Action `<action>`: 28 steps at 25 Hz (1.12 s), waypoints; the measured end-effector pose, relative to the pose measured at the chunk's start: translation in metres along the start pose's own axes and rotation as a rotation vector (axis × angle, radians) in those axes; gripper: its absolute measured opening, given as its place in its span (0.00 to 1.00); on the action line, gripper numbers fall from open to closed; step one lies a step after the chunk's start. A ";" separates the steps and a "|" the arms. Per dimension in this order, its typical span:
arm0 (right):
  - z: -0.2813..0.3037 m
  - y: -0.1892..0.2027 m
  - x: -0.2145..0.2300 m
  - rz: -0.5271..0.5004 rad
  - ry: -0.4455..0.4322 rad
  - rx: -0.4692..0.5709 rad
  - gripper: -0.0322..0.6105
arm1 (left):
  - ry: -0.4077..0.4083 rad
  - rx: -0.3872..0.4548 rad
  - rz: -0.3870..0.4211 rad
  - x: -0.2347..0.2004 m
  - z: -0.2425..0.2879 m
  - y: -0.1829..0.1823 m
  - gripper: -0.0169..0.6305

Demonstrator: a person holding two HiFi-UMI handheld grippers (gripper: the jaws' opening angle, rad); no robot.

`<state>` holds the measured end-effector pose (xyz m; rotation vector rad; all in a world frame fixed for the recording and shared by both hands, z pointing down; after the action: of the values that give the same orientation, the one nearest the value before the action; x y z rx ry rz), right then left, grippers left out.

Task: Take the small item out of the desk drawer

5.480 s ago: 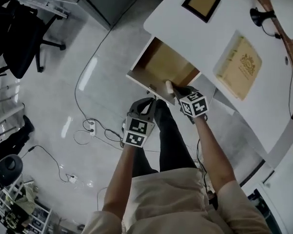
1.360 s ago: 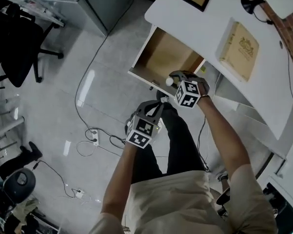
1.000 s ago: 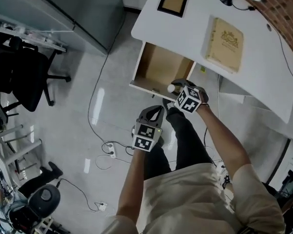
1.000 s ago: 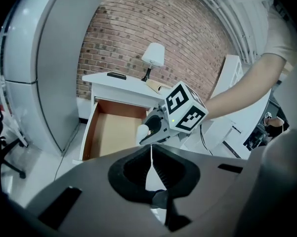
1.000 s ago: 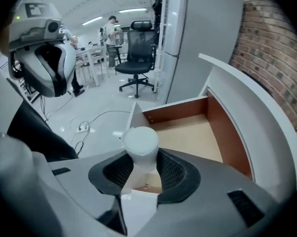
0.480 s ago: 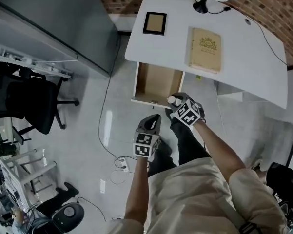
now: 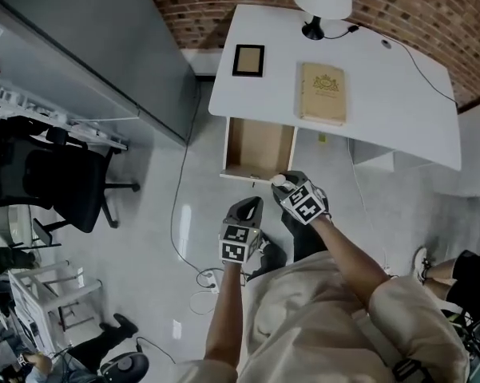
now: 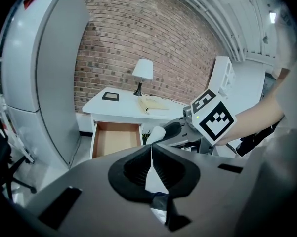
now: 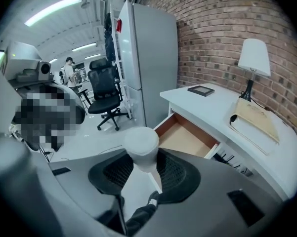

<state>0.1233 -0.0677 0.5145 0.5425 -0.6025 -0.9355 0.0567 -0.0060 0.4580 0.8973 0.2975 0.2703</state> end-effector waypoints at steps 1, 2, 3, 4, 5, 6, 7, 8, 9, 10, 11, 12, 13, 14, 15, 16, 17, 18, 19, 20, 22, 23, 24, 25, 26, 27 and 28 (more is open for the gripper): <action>-0.005 -0.001 -0.003 0.012 0.005 0.015 0.31 | 0.001 0.002 0.010 0.003 -0.003 -0.001 0.06; -0.010 -0.003 -0.006 0.023 0.013 0.032 0.31 | 0.002 0.008 0.019 0.006 -0.006 -0.001 0.06; -0.015 -0.004 -0.009 0.030 0.022 0.048 0.31 | 0.000 0.013 0.028 0.008 -0.011 -0.001 0.06; -0.019 -0.005 -0.012 0.033 0.032 0.064 0.31 | -0.004 0.016 0.038 0.009 -0.016 -0.001 0.06; -0.022 -0.007 -0.015 0.033 0.044 0.081 0.31 | -0.009 0.018 0.050 0.010 -0.022 -0.002 0.06; -0.026 -0.008 -0.016 0.031 0.058 0.098 0.31 | -0.015 0.023 0.059 0.010 -0.028 -0.004 0.06; -0.030 -0.009 -0.017 0.029 0.073 0.114 0.31 | -0.020 0.032 0.061 0.011 -0.032 -0.005 0.06; -0.036 -0.009 -0.019 0.033 0.086 0.126 0.31 | -0.022 0.042 0.057 0.013 -0.036 -0.006 0.06; -0.043 -0.009 -0.023 0.044 0.097 0.137 0.31 | -0.022 0.048 0.049 0.016 -0.040 -0.005 0.06; -0.049 -0.009 -0.027 0.059 0.104 0.150 0.31 | -0.021 0.049 0.042 0.019 -0.044 -0.004 0.06; -0.054 -0.010 -0.031 0.075 0.110 0.165 0.31 | -0.018 0.043 0.036 0.022 -0.048 -0.003 0.06; -0.059 -0.011 -0.036 0.090 0.113 0.183 0.31 | -0.015 0.034 0.032 0.024 -0.052 -0.001 0.06; -0.063 -0.012 -0.041 0.101 0.115 0.201 0.31 | -0.012 0.026 0.028 0.026 -0.056 0.000 0.06; -0.066 -0.013 -0.047 0.110 0.117 0.217 0.31 | -0.010 0.022 0.024 0.028 -0.061 0.001 0.06; -0.070 -0.014 -0.052 0.117 0.118 0.232 0.31 | -0.011 0.020 0.020 0.030 -0.065 0.002 0.06; -0.073 -0.014 -0.058 0.124 0.119 0.244 0.31 | -0.015 0.021 0.018 0.032 -0.069 0.002 0.06; -0.077 -0.013 -0.063 0.132 0.119 0.256 0.31 | -0.025 0.024 0.016 0.033 -0.072 0.003 0.06; -0.080 -0.012 -0.069 0.140 0.118 0.269 0.31 | -0.043 0.030 0.014 0.034 -0.075 0.004 0.06; -0.084 -0.012 -0.074 0.149 0.117 0.285 0.31 | -0.062 0.038 0.013 0.034 -0.078 0.005 0.06; -0.087 -0.011 -0.079 0.155 0.116 0.301 0.31 | -0.076 0.045 0.016 0.035 -0.080 0.006 0.06; -0.093 -0.008 -0.088 0.160 0.118 0.320 0.31 | -0.080 0.049 0.031 0.038 -0.086 0.011 0.06; -0.094 -0.005 -0.091 0.158 0.120 0.322 0.31 | -0.078 0.048 0.037 0.040 -0.088 0.013 0.06; -0.096 -0.002 -0.093 0.155 0.122 0.322 0.31 | -0.077 0.048 0.039 0.041 -0.089 0.015 0.06; -0.098 0.000 -0.095 0.154 0.126 0.324 0.31 | -0.080 0.048 0.036 0.041 -0.090 0.017 0.06; -0.099 0.002 -0.096 0.156 0.128 0.328 0.31 | -0.085 0.048 0.030 0.041 -0.090 0.019 0.06; -0.101 0.005 -0.098 0.160 0.130 0.331 0.31 | -0.092 0.047 0.022 0.041 -0.091 0.020 0.06; -0.102 0.007 -0.099 0.164 0.131 0.332 0.31 | -0.097 0.048 0.014 0.041 -0.092 0.020 0.06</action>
<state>0.1522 0.0376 0.4229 0.8318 -0.6774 -0.6424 0.0595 0.0870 0.4145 0.9572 0.2085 0.2325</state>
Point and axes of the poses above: the fingertips, and each gripper's own axes: z forward along the fingers, x to its right, y out of its underside, the point moved 2 cm from there along -z, backward along the fingers, and after that the axes turned 13 degrees about -y, right-handed, at the moved point
